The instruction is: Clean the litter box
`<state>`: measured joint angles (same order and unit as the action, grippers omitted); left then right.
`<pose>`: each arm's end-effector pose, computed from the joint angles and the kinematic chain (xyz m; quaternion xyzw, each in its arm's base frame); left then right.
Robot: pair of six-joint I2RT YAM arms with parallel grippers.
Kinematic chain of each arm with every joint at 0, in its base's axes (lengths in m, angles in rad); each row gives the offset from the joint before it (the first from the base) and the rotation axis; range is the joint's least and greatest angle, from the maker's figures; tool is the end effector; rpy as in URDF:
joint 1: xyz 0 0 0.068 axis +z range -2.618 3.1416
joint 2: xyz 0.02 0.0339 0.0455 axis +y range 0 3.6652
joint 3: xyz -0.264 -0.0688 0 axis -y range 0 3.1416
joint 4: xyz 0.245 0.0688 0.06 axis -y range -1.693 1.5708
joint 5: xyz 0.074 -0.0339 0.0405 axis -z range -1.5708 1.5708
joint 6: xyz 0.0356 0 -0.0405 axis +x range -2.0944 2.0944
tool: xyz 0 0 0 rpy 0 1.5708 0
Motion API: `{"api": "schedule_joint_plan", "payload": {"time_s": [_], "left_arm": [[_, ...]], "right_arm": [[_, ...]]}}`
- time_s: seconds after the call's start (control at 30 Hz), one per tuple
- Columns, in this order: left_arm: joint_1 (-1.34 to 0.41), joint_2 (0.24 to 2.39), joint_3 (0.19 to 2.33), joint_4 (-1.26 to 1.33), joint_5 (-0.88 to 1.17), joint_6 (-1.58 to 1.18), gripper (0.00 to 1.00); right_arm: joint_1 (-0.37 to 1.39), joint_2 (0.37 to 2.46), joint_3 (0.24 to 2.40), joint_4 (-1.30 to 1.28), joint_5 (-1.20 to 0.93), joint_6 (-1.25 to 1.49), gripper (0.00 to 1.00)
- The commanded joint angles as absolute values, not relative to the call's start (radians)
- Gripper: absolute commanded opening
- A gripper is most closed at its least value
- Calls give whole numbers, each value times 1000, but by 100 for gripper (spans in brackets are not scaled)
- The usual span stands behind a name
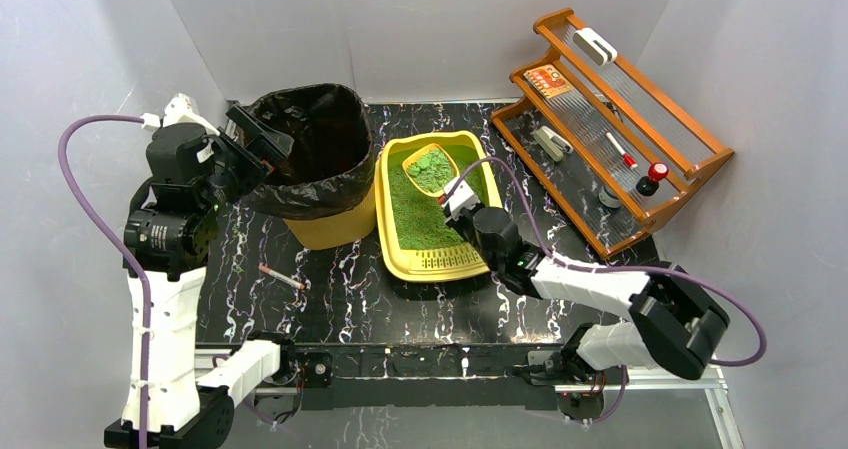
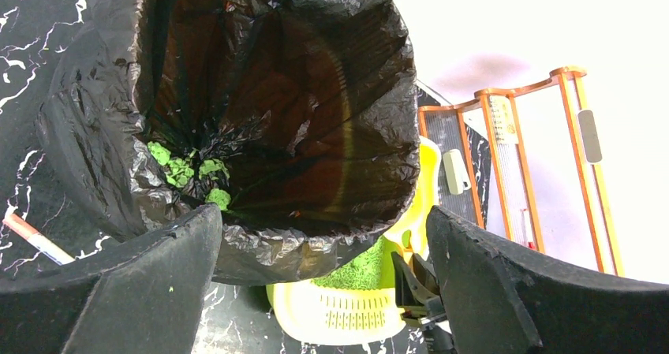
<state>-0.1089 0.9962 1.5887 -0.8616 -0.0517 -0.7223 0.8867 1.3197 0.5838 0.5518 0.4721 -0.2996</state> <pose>0.1512 -0.0147 0.4926 -0.2550 0.7535 -0.2257 0.5624 0.1896 0.2069 0.2299 -0.2941 0.7036 0.0076 0.6469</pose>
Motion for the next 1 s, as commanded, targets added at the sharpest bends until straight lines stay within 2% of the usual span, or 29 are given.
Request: {"api": "schedule_joint_plan", "payload": {"time_s": [0.0,0.17,0.43,0.63,0.97], "left_arm": [[-114,975,1572,-846,-51,-721,98],[-114,971,1566,-841,-45,-721,98],[-114,962,1564,-844,-46,-719,98],[-114,968,1577,-844,-41,-717,98],[-114,971,1579,-845,-39,-719,98]], "right_arm": [[893,1212,593,522,441,-314,0],[893,1144,570,478,346,-396,0],[893,1078,600,372,378,-424,0],[893,1017,557,392,320,-621,0],[892,1021,590,341,391,-840,0]]}}
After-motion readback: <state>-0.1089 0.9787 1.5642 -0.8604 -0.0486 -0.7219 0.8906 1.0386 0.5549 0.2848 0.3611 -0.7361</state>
